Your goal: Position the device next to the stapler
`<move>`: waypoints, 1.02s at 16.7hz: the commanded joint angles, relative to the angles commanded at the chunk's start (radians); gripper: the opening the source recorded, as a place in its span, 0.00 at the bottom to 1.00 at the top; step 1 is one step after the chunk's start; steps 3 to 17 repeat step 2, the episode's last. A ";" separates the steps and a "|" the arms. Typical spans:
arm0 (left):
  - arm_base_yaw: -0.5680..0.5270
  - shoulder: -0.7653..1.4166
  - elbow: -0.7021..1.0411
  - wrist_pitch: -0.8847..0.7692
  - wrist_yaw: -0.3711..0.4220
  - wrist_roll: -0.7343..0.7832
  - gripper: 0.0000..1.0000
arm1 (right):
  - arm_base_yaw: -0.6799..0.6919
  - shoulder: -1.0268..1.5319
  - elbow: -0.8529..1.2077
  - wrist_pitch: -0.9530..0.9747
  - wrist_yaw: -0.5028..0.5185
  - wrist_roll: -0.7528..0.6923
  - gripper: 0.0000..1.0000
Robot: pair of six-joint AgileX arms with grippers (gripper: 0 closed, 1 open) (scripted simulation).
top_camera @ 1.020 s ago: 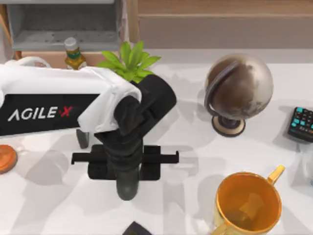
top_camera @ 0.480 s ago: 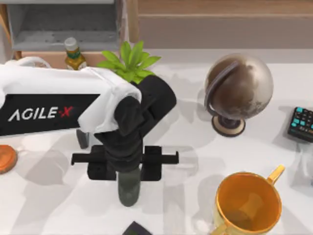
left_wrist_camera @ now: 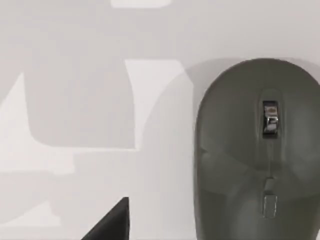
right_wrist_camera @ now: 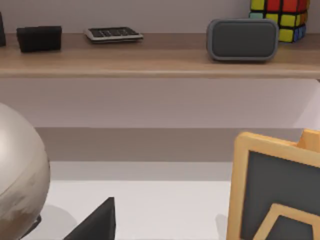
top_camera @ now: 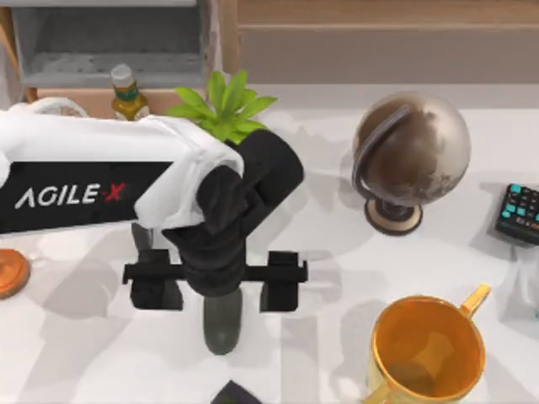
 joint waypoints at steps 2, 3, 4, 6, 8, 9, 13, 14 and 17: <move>0.000 0.000 0.000 0.000 0.000 0.000 1.00 | 0.000 0.000 0.000 0.000 0.000 0.000 1.00; 0.000 0.000 0.000 0.000 0.000 0.000 1.00 | 0.000 0.000 0.000 0.000 0.000 0.000 1.00; 0.000 0.000 0.000 0.000 0.000 0.000 1.00 | 0.000 0.000 0.000 0.000 0.000 0.000 1.00; 0.000 0.000 0.000 0.000 0.000 0.000 1.00 | 0.000 0.000 0.000 0.000 0.000 0.000 1.00; 0.000 0.000 0.000 0.000 0.000 0.000 1.00 | 0.000 0.000 0.000 0.000 0.000 0.000 1.00; 0.000 0.000 0.000 0.000 0.000 0.000 1.00 | 0.000 0.000 0.000 0.000 0.000 0.000 1.00; 0.000 0.000 0.000 0.000 0.000 0.000 1.00 | 0.000 0.000 0.000 0.000 0.000 0.000 1.00; 0.000 0.000 0.000 0.000 0.000 0.000 1.00 | 0.000 0.000 0.000 0.000 0.000 0.000 1.00; 0.000 0.000 0.000 0.000 0.000 0.000 1.00 | 0.000 0.000 0.000 0.000 0.000 0.000 1.00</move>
